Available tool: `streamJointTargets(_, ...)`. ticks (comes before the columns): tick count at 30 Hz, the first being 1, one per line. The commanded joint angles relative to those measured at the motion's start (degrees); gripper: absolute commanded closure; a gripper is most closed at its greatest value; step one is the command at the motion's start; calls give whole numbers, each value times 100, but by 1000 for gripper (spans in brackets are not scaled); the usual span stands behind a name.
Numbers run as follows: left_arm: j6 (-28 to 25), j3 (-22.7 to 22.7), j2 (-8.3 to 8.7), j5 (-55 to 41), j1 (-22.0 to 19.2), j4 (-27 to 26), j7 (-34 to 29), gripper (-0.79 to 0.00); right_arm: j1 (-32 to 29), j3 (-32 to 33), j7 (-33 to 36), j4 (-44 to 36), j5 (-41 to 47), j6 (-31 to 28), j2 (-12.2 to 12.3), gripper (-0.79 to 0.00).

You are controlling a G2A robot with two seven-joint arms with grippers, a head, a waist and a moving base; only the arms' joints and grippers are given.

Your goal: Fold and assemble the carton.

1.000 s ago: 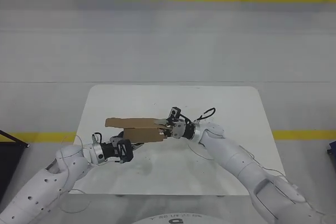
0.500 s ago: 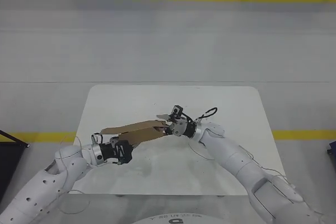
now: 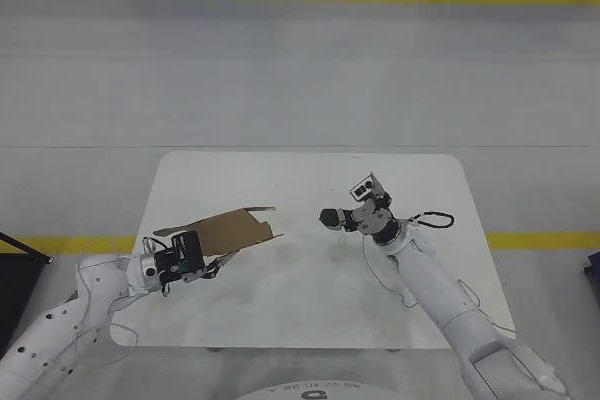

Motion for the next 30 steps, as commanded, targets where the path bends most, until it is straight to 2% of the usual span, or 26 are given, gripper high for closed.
streamJointTargets(1,22,4,-1,43,-1,-1,11,0,11,-14,-43,17,-116,2,-2,-785)
streamJointTargets(25,15,17,-4,15,7,-12,13,0,11,-14,-43,17,-116,2,-2,-785)
streamJointTargets(27,-515,140,-21,-300,18,85,229,0,11,-14,-43,17,-116,2,-2,-785)
streamJointTargets(29,-815,162,-38,-475,-127,410,130,0,11,-14,-43,17,-116,2,-2,-785)
streamJointTargets(30,-1287,245,-56,-812,-178,608,192,0,11,-14,-43,17,-116,2,-2,-785)
